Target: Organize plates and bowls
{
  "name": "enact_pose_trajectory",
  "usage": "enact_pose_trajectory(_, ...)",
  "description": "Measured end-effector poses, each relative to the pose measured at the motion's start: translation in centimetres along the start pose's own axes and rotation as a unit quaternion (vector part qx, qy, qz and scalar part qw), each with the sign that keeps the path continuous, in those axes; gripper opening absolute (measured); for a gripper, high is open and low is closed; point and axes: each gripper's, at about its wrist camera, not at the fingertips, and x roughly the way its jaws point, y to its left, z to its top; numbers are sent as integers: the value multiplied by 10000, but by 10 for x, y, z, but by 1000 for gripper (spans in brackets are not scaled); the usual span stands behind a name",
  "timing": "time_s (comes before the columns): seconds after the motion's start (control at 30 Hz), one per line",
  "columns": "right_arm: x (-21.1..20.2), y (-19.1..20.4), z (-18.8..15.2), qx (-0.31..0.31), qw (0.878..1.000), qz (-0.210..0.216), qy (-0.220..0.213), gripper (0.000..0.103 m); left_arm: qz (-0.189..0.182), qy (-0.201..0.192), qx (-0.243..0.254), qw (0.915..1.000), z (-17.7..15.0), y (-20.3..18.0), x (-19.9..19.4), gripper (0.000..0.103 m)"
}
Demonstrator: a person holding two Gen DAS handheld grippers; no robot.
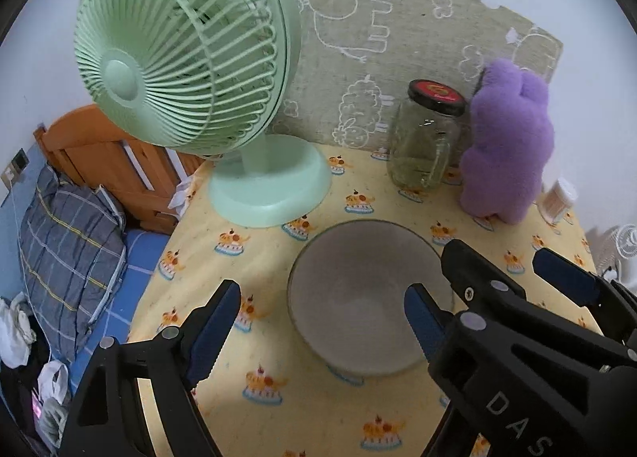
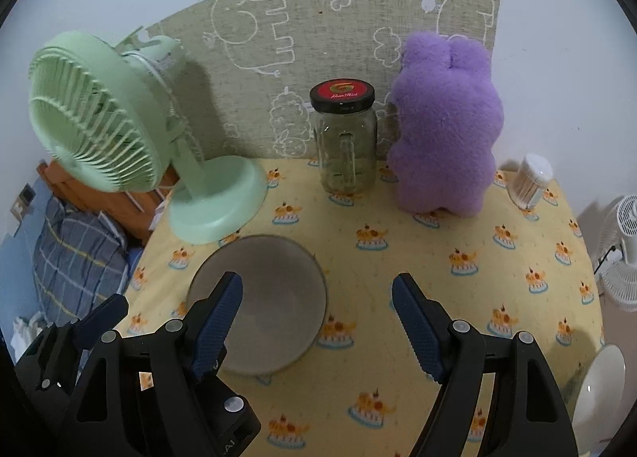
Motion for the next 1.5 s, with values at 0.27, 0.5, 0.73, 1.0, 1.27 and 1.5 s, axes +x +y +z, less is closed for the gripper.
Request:
enact_pose_trajectory(0.27, 48, -8, 7, 144, 9998, 33, 163, 74, 143, 223, -75, 9996, 8, 3, 46, 71)
enact_pose_trajectory(0.5, 77, -7, 3, 163, 9985, 98, 512, 51, 215, 440, -105, 9987, 3, 4, 71, 45)
enact_pose_trajectory(0.73, 92, -7, -5, 188, 9964, 143, 808, 23, 309, 555, -107, 9979, -1, 5, 80, 26)
enact_pose_trajectory(1.0, 87, -2, -6, 35, 9970, -20, 771, 23, 278, 672, -103, 9973, -4, 7, 78, 21)
enact_pose_trajectory(1.27, 64, -8, -14, 58, 9971, -118, 752, 23, 170, 674, -47, 9976, -10, 0, 55, 21)
enact_pose_trajectory(1.5, 27, -11, -20, 126, 9978, -213, 621, 23, 77, 559, 106, 9983, -14, -5, 22, 21)
